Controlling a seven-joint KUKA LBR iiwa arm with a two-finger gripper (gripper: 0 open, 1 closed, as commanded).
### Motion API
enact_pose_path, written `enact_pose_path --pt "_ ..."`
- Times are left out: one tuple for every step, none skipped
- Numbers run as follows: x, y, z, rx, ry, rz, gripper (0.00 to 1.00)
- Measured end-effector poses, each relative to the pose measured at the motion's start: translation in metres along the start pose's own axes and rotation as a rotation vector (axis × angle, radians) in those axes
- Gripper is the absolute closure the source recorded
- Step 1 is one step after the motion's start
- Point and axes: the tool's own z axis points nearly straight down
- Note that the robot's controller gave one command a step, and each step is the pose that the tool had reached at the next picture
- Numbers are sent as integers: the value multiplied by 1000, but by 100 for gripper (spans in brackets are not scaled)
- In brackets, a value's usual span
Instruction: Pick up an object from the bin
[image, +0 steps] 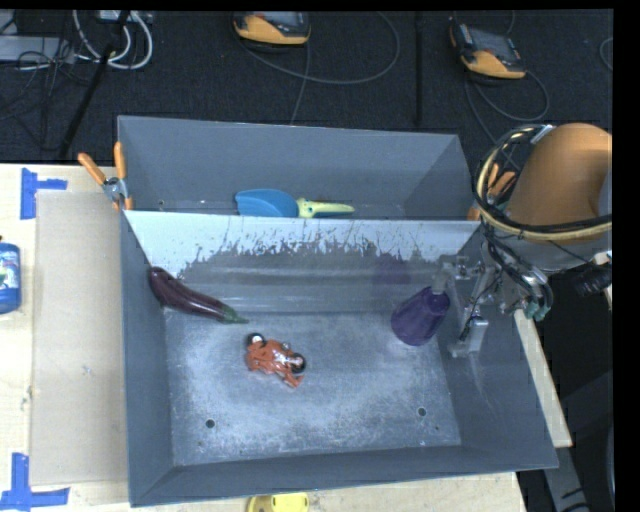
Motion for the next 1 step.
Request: enact_pose_path --pt "0 0 -2 0 -1 -1 0"
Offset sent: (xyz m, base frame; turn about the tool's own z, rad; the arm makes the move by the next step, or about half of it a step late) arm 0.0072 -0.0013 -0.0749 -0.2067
